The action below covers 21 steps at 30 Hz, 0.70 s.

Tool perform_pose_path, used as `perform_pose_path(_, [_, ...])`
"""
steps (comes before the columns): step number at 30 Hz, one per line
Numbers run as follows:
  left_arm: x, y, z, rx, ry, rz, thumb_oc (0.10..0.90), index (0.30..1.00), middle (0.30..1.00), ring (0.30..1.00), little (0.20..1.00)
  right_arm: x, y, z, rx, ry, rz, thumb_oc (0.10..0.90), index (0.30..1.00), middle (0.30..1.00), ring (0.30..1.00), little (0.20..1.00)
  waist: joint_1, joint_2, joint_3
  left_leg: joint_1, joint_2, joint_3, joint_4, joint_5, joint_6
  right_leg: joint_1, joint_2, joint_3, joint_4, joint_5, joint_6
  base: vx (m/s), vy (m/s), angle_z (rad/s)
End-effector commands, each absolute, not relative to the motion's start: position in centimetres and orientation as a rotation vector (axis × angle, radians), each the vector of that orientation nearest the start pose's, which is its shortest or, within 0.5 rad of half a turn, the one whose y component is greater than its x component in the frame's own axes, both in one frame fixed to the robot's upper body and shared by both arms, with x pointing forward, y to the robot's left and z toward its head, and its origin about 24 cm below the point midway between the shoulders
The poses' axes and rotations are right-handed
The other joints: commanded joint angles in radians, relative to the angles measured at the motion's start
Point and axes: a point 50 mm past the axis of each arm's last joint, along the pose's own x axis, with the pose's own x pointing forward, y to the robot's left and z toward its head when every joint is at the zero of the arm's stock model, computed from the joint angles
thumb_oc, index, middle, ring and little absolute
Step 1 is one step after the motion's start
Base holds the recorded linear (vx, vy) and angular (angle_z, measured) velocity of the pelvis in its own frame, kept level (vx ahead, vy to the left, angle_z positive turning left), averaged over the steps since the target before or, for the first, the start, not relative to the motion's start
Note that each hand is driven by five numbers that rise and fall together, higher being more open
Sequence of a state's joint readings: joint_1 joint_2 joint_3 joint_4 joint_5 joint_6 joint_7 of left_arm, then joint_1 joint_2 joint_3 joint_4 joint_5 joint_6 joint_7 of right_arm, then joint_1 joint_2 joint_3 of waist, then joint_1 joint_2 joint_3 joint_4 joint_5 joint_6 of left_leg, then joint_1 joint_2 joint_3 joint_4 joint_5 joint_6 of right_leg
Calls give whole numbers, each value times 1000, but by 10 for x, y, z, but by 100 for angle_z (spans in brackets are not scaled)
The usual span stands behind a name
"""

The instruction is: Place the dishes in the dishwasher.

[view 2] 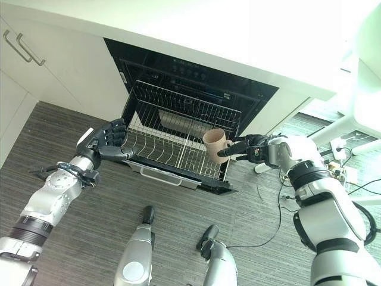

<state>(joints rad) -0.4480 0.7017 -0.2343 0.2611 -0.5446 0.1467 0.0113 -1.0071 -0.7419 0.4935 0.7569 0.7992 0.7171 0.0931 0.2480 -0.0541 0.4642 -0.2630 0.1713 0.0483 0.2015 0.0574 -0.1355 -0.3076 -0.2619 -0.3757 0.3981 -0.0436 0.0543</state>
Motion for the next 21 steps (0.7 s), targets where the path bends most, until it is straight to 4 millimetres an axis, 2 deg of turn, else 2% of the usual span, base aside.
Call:
perform_pose_path(1, [315,247,128,246,-7,-86,800,900,900,900,900,386,-255,219,-130,305,20,800,900,900,900,900,-4,-26,-5,-12,-13,-10,98,-120,28,109,6,43,-98,-11,96,0,0,0])
perform_pose_path(5, [308,249,125,237,-32,-59,800,900,900,900,900,375,-264,229,-122,204,-35,800,900,900,900,900,-27,-29,-12,1,-7,2,98,-124,31,113,9,54,-98,-12,98,0,0,0])
perform_pose_path(11, [298,248,125,205,-71,-33,800,900,900,900,900,361,-264,222,-132,132,-45,800,900,900,900,900,-52,-25,-28,22,-3,17,98,-132,36,123,12,69,-98,-16,97,3,-2,-2])
perform_pose_path(15, [295,244,124,182,-90,-28,800,900,900,900,900,357,-266,225,-140,79,-72,800,900,900,900,900,-63,-20,-43,38,2,25,98,-138,34,135,10,74,-98,-22,95,-2,-6,-9])
perform_pose_path(20, [284,241,130,164,-186,-25,800,900,900,900,900,344,-267,217,-124,6,-89,800,900,900,900,900,-77,-13,-91,62,1,35,98,-140,36,152,5,82,-98,-27,91,17,-20,-4])
perform_pose_path(21, [279,238,132,134,-220,-27,800,900,900,900,900,338,-264,211,-103,-38,-105,800,900,900,900,900,-83,-9,-112,77,2,38,98,-144,37,164,4,84,-98,-32,90,15,-32,-6])
